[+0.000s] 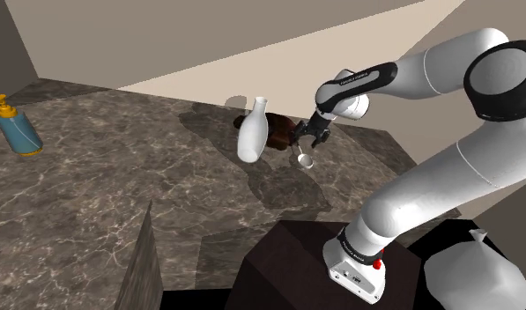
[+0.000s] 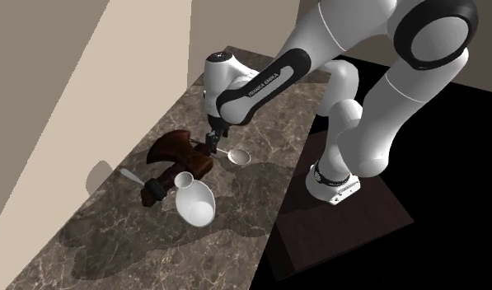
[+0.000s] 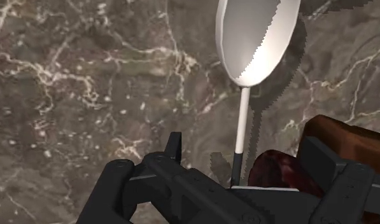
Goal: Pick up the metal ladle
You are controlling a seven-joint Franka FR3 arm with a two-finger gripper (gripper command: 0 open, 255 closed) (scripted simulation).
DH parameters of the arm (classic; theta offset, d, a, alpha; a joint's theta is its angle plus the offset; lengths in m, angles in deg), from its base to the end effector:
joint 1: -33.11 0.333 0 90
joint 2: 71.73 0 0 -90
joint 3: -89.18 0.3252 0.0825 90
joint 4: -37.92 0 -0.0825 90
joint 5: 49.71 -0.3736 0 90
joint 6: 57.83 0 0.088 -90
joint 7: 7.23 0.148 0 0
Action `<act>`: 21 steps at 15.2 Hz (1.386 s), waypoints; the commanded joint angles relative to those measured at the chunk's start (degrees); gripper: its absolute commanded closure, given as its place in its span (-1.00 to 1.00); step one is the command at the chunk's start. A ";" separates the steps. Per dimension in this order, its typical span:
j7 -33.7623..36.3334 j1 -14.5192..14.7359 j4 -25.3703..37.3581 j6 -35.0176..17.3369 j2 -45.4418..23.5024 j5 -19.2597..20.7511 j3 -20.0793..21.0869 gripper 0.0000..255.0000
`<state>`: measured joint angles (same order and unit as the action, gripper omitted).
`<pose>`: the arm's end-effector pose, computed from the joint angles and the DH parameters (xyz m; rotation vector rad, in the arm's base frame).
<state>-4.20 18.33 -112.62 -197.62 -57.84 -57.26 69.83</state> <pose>0.3483 -0.2244 0.3056 -2.7861 1.0809 -0.1201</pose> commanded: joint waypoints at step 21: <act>3.69 -1.09 3.90 9.77 2.74 4.10 1.24 1.00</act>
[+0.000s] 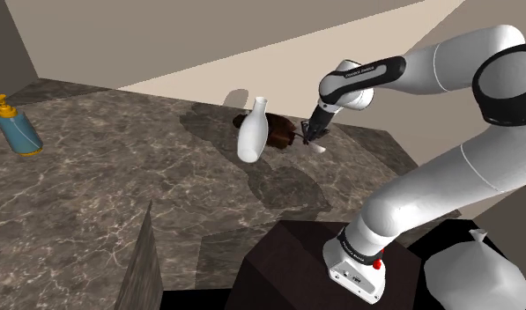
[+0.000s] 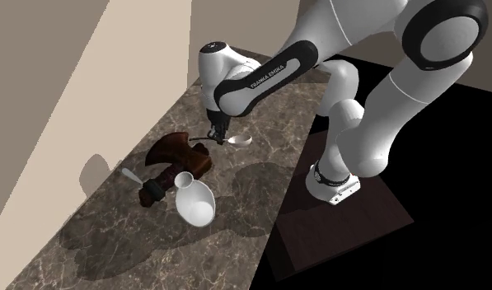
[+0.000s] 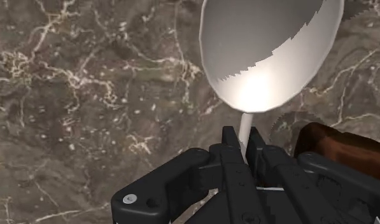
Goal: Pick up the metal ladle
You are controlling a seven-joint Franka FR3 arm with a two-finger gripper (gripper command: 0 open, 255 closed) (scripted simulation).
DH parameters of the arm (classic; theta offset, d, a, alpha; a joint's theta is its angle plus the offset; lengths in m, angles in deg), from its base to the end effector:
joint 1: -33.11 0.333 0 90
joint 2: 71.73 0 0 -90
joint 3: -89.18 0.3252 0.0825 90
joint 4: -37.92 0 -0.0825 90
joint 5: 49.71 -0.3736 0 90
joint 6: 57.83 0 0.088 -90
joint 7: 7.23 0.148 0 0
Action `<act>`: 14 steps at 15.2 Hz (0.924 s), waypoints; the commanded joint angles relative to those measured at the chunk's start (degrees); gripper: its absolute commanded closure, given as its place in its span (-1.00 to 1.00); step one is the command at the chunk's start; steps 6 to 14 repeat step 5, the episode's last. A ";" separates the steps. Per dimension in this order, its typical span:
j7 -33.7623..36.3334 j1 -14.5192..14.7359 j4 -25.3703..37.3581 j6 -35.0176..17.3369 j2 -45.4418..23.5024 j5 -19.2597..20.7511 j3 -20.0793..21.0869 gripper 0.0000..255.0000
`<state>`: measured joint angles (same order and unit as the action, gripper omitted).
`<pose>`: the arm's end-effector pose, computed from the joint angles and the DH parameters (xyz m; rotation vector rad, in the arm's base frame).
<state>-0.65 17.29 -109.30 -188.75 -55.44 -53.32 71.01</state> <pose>0.3465 -0.2235 0.3327 -2.8047 1.0833 -0.0243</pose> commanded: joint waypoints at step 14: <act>0.88 -0.28 1.81 3.63 1.93 0.76 0.39 1.00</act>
